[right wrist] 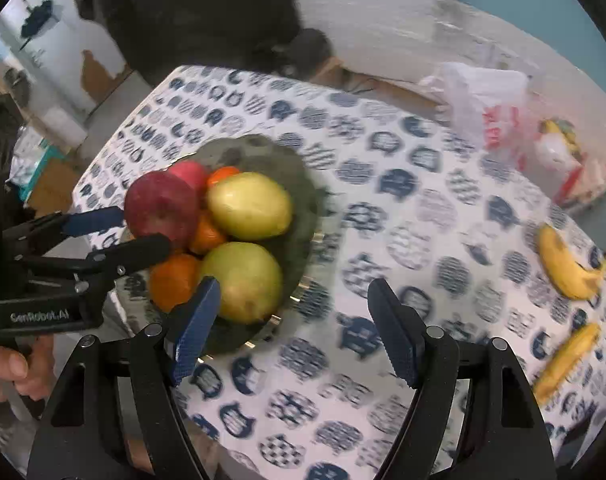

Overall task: Organize fruits
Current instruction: 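Move both tools toward the two bananas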

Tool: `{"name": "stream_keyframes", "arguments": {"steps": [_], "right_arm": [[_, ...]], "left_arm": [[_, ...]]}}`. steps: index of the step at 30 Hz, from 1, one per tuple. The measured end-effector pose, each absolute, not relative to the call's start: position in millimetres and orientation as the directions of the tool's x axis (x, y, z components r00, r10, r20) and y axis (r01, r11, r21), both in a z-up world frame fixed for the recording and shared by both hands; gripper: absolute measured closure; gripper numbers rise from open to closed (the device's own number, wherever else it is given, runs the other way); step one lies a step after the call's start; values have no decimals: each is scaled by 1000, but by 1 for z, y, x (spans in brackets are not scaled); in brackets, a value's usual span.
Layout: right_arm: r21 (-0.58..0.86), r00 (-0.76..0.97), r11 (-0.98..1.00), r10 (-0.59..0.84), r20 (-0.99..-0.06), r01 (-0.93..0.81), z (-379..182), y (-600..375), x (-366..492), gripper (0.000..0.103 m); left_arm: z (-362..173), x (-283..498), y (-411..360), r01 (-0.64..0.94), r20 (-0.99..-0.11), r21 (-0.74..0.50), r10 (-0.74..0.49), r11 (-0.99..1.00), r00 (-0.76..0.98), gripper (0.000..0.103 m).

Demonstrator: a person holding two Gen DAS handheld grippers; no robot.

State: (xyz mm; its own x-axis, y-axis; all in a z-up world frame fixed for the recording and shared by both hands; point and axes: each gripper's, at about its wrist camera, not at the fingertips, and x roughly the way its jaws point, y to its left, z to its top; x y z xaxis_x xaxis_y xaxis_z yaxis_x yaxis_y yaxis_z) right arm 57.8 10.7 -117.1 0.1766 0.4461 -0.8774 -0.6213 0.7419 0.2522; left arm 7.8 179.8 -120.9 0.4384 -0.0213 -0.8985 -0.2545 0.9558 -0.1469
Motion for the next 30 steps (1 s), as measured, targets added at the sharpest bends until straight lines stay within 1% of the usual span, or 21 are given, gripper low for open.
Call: {"name": "stream_keyframes", "arguments": {"steps": [3, 10, 16, 25, 30], "right_arm": [[222, 217, 780, 414, -884, -585, -113, -14, 63, 26], [207, 276, 857, 366, -889, -471, -110, -82, 76, 26], [191, 312, 923, 299, -902, -333, -118, -142, 88, 26], [176, 305, 971, 218, -927, -159, -147, -217, 108, 26], [167, 286, 982, 187, -940, -93, -167, -247, 117, 26]], "left_arm": [[-113, 17, 161, -200, -892, -157, -51, 967, 450, 15], [-105, 36, 100, -82, -889, -108, -60, 991, 454, 15], [-105, 51, 47, 32, -889, -53, -62, 998, 454, 15], [-109, 80, -20, 190, -882, 21, -71, 982, 466, 15], [-120, 96, -45, 240, -887, 37, -79, 970, 455, 15]]}}
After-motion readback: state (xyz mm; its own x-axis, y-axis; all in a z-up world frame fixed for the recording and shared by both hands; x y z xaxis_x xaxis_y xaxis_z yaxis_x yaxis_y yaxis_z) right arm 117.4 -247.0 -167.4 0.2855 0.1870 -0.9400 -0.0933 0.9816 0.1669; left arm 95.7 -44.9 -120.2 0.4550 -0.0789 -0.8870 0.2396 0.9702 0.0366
